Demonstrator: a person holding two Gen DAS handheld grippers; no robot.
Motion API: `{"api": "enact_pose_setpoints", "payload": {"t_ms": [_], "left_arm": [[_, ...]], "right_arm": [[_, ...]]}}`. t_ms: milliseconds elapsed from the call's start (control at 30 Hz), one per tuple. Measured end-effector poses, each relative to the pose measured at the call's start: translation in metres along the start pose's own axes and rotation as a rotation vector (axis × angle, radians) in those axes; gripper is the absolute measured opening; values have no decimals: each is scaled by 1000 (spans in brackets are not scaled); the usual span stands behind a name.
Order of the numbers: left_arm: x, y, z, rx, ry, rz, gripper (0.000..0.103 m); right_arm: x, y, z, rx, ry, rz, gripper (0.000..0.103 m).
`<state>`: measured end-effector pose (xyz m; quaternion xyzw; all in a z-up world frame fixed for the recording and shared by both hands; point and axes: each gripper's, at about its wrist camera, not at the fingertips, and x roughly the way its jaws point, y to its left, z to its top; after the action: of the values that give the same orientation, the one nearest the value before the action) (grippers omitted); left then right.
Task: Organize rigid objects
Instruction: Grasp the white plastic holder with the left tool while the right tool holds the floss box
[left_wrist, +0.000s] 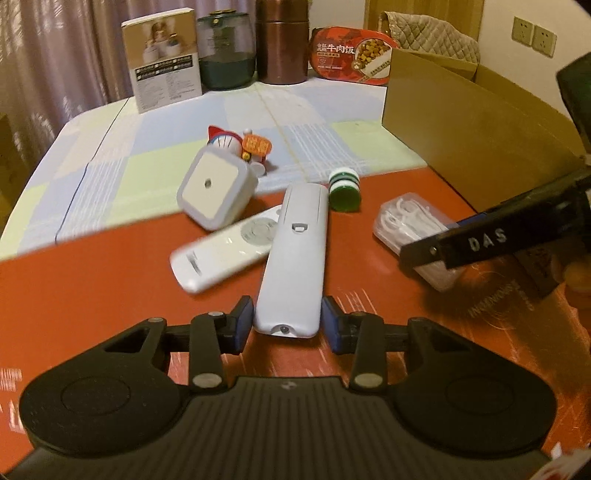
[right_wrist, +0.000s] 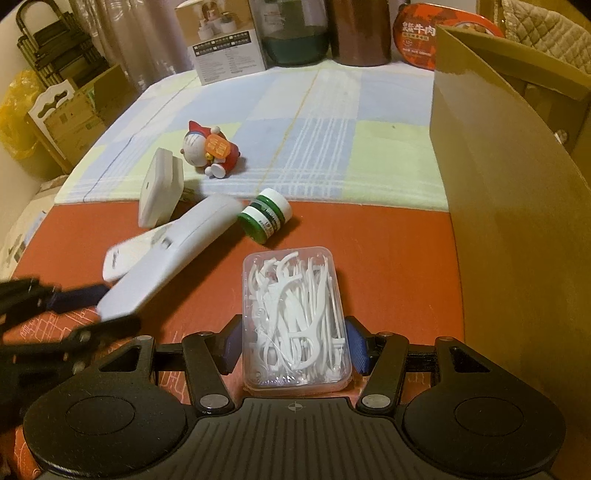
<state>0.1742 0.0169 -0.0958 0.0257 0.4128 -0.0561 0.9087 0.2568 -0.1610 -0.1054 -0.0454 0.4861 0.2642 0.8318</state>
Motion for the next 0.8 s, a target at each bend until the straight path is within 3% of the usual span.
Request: {"api": "enact_pose_setpoints", "payload": {"t_ms": [300,800], "left_arm": [[10,-10,1,12,4,-19,35],[37,-24,16,44,-15,25,34]], "right_arm": [[-3,-2,-2,18,-1,1,54],[0,-7,3,45,-9,4,54]]}}
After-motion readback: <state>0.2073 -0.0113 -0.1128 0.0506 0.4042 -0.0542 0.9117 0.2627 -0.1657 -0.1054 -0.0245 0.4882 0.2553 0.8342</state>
